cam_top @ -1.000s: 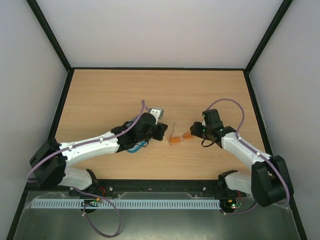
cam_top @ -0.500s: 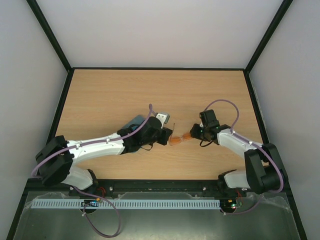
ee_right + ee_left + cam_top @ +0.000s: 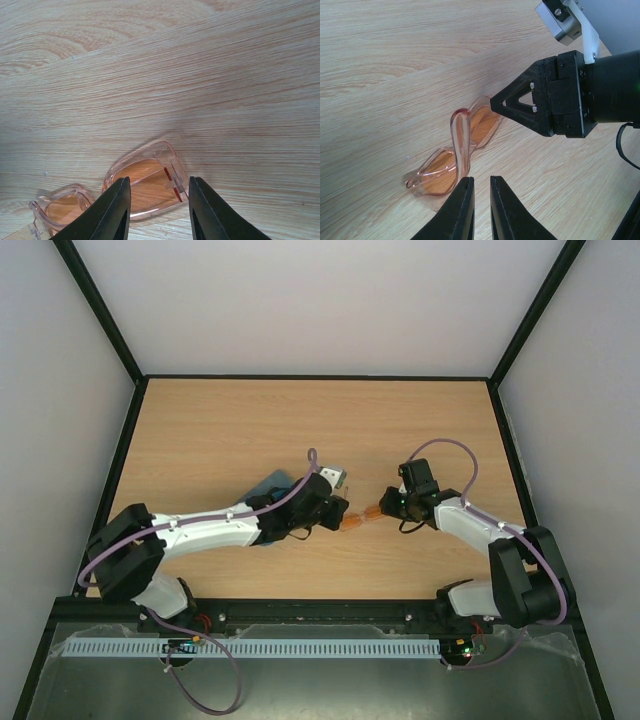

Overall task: Organize the sunglasses
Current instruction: Fold the sunglasses at the center of the board.

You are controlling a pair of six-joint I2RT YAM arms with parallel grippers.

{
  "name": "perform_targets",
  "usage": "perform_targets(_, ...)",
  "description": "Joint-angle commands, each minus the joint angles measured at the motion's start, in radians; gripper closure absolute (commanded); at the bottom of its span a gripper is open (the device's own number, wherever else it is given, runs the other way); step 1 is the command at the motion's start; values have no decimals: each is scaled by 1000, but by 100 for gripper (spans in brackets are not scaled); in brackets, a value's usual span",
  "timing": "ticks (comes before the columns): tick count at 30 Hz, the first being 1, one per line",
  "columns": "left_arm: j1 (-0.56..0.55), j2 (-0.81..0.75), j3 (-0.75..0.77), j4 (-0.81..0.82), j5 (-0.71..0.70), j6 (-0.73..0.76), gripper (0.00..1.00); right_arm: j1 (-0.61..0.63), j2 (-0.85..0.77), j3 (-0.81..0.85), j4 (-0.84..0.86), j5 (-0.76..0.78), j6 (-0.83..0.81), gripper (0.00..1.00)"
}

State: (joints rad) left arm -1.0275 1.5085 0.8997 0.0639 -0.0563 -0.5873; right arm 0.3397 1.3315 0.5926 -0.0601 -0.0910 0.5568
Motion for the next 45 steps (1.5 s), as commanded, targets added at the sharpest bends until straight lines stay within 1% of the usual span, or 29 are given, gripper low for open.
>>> perform_targets(1,-3,40,41,28,-12,26,87,-5,13,-10,-3,-13,-11,67)
perform_targets(7,1,80,48,53,1,38,88,-5,17,-12,0,-23,-11,68)
perform_targets(11,3,79,46,70,23,44,88,-5,17,-14,-1,-23,-13,68)
perform_targets(13,1,58,40,67,37,47,88,-5,17,-14,-2,-23,-14,68)
perform_targets(19,0,-96,-46,25,-15,7,88,-5,22,-10,-6,-28,-18,69)
perform_targets(22,0,-135,-62,6,-30,-2,87,-5,23,-9,-6,-33,-18,69)
perform_targets(26,8,-117,-56,-4,-64,-6,88,-5,27,-9,-3,-35,-18,70)
perform_targets(32,15,-26,12,2,-41,17,88,-5,32,-9,1,-45,-18,72)
perform_targets(38,15,9,14,33,-29,14,88,-5,28,-13,-1,-47,-16,72)
perform_targets(41,16,-3,9,23,-36,17,89,-5,30,-15,0,-48,-15,72)
perform_targets(45,18,-87,-45,27,-68,2,88,-5,30,-10,0,-54,-17,72)
